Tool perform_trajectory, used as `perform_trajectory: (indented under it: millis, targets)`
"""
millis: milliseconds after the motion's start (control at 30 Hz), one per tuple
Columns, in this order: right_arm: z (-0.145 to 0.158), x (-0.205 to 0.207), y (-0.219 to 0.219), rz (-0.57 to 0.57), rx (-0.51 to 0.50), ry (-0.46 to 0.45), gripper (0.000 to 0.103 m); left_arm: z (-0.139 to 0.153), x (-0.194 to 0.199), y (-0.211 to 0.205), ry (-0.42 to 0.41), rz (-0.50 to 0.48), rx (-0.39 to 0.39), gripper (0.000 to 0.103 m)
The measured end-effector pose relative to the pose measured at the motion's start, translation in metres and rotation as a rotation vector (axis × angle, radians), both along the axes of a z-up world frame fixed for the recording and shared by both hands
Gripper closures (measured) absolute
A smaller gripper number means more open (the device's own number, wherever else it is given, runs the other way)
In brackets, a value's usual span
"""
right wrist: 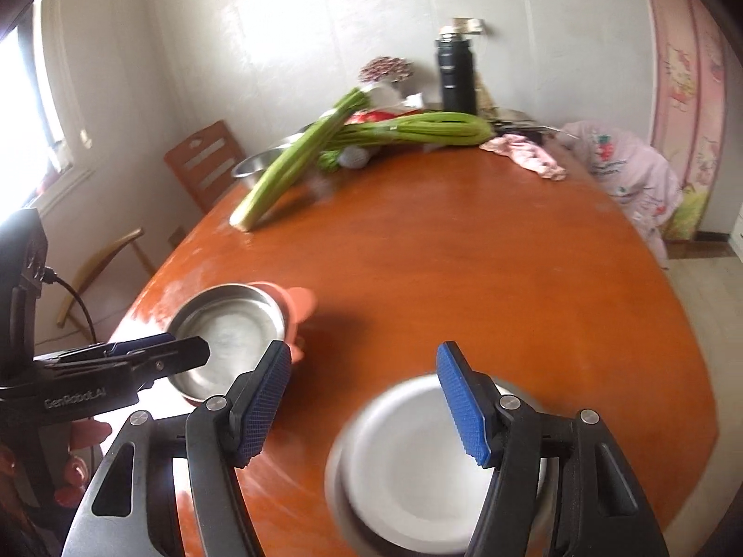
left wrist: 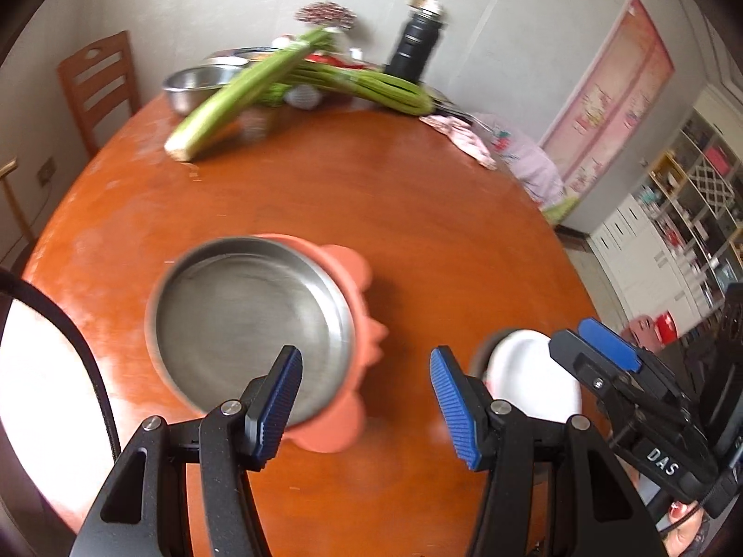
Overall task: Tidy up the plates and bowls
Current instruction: 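Open the left tool and move it to the large steel bowl's rim, then close the left tool on the large steel bowl's rim and lift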
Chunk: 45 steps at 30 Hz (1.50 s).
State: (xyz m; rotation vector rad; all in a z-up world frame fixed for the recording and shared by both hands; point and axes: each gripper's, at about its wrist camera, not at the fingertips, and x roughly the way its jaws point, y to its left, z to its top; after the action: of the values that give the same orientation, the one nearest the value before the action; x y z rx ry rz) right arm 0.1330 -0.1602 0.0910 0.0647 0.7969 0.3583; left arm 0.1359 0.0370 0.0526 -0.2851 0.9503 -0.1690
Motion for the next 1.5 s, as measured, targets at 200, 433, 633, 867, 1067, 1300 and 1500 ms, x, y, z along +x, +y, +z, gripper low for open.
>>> perform_trajectory:
  millis: [200,433,633,867,1067,1300,1500]
  targets:
    - [-0.011,-0.008,-0.043,-0.052,0.001,0.033,0.036,-0.003,0.001,-0.049,0.007,-0.076,-0.005,0.046]
    - [-0.024,-0.013,-0.075,-0.071,-0.008,0.070,0.036,-0.015,0.007,-0.089,0.040,-0.111,0.012,0.046]
    - [-0.036,-0.012,-0.086,-0.065,0.001,0.112,0.036,-0.025,0.011,-0.105,0.065,-0.127,0.023,0.046]
    - [-0.049,-0.009,-0.088,-0.052,0.028,0.161,0.036,-0.041,0.017,-0.115,0.109,-0.137,0.040,0.046]
    - [-0.068,-0.003,-0.084,-0.038,0.037,0.227,0.036,-0.051,0.019,-0.116,0.125,-0.138,0.060,0.046]
    - [-0.075,0.000,-0.081,-0.027,0.057,0.255,0.036,-0.063,0.023,-0.117,0.151,-0.140,0.069,0.045]
    - [-0.083,0.002,-0.079,-0.025,0.055,0.286,0.036,-0.070,0.026,-0.117,0.171,-0.143,0.075,0.045]
